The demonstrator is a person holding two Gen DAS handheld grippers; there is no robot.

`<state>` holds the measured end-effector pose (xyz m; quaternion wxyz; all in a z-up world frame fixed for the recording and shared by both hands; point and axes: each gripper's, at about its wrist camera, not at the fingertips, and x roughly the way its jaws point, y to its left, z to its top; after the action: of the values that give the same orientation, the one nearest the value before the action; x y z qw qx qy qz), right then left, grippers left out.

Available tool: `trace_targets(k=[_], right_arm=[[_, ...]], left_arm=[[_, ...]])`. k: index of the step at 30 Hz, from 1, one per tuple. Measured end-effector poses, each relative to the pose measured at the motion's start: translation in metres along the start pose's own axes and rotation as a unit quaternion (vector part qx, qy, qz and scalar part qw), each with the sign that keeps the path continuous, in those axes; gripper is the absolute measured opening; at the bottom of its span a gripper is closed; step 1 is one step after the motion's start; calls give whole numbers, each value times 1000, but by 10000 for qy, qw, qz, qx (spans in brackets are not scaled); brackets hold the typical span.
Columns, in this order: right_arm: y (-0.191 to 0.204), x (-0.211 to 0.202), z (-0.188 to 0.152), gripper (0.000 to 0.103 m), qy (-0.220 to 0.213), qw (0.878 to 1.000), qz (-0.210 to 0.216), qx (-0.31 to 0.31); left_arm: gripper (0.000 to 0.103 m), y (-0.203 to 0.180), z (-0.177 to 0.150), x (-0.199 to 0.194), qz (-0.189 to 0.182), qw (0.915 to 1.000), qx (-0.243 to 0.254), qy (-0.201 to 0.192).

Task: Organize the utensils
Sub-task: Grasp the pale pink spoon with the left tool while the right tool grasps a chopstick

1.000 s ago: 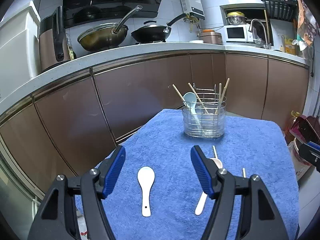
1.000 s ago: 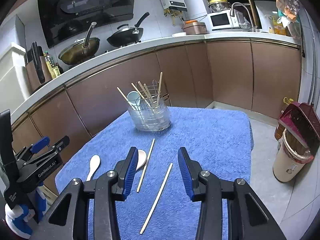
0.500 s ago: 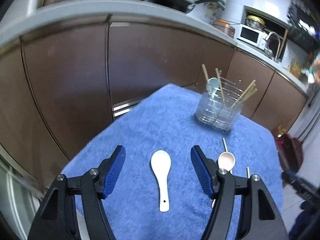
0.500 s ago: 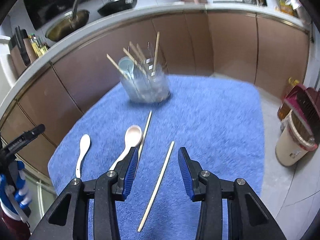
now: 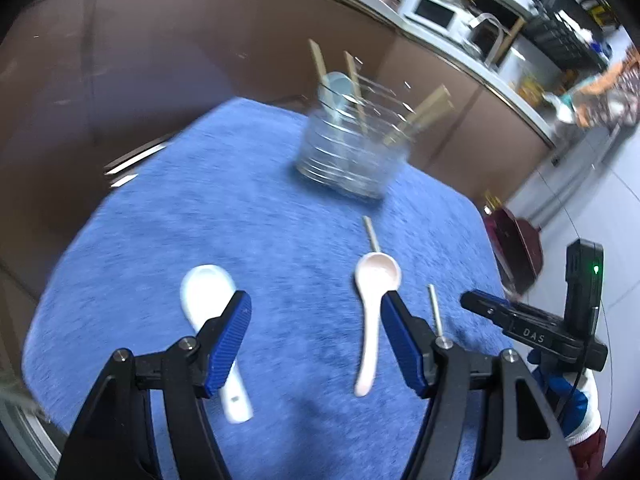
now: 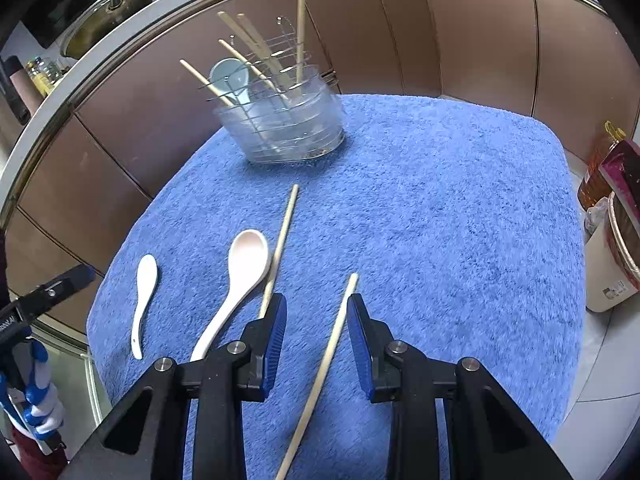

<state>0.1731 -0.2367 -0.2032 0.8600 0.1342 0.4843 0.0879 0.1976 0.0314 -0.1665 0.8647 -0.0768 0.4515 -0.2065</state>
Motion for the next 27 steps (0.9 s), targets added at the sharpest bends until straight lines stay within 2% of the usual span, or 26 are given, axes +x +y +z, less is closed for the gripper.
trace_targets(k=[3, 7, 14, 16, 20, 27], right_arm=[[-6, 7, 1, 28, 137, 9999, -14, 15], [-11, 17, 2, 26, 316, 9995, 5, 8], [-8, 35, 6, 24, 660, 9978, 3, -102], [-8, 41, 7, 24, 734, 9972, -22, -118], [-8, 52, 12, 22, 864, 9961, -79, -131], [-3, 64, 20, 16, 1004, 9944, -184, -264]], left_arm=[[63, -14, 10, 28, -229, 9992, 189, 268], [50, -27, 21, 68, -470, 9959, 371, 679], [36, -37, 35, 116, -738, 9874, 650, 1242], [29, -37, 38, 125, -752, 9855, 693, 1357], [24, -44, 41, 135, -735, 9823, 902, 1466], [10, -52, 43, 154, -520, 9784, 1120, 1658]])
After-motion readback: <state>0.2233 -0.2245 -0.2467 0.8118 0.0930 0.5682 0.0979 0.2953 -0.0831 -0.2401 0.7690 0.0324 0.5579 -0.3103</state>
